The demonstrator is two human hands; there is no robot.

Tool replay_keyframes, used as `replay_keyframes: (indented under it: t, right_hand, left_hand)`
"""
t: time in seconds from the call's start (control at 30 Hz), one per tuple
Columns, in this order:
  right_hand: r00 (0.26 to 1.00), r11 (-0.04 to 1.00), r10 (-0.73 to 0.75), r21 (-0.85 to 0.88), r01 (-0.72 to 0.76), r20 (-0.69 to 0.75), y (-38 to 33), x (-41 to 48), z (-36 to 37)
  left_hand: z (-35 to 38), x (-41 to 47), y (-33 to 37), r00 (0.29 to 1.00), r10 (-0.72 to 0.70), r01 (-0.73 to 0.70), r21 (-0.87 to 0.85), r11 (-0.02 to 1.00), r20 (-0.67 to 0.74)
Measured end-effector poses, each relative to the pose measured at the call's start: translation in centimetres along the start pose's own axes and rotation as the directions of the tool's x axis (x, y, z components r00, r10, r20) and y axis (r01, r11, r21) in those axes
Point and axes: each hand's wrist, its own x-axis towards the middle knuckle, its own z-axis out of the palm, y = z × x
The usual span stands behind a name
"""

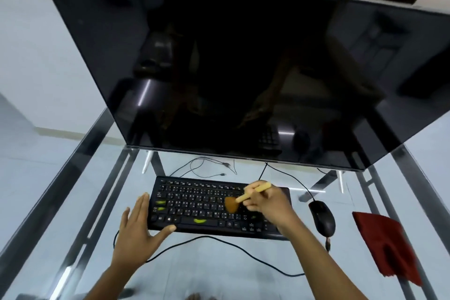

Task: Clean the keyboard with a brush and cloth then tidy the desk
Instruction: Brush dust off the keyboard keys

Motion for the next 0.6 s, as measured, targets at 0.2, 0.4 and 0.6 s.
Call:
replay_keyframes:
  t: [0.2,0.4,0.6]
  right_hand:
    - [0.994,0.994,-0.096,-0.054,0.099,0.058,-1.4,1.1,1.7]
    - [0.991,0.992,-0.100,-0.084,0.092,-0.091,-2.1,1.7,2.5]
    - [0.973,0.982,-0.152,-0.136,0.130,-0.173,-1.6,1.3,3.5]
  left_hand:
    - [0.3,-0.1,-0.1,0.999,0.036,-0.035,0.051,0.998,-0.013]
    - [0.5,-0.2,-0.1,0.998,0.051,-0.049,0.071,0.996,-0.025]
    - [0.6,-0.7,-0.3,0.999,0.052,-0.052,0.063,0.997,-0.011]
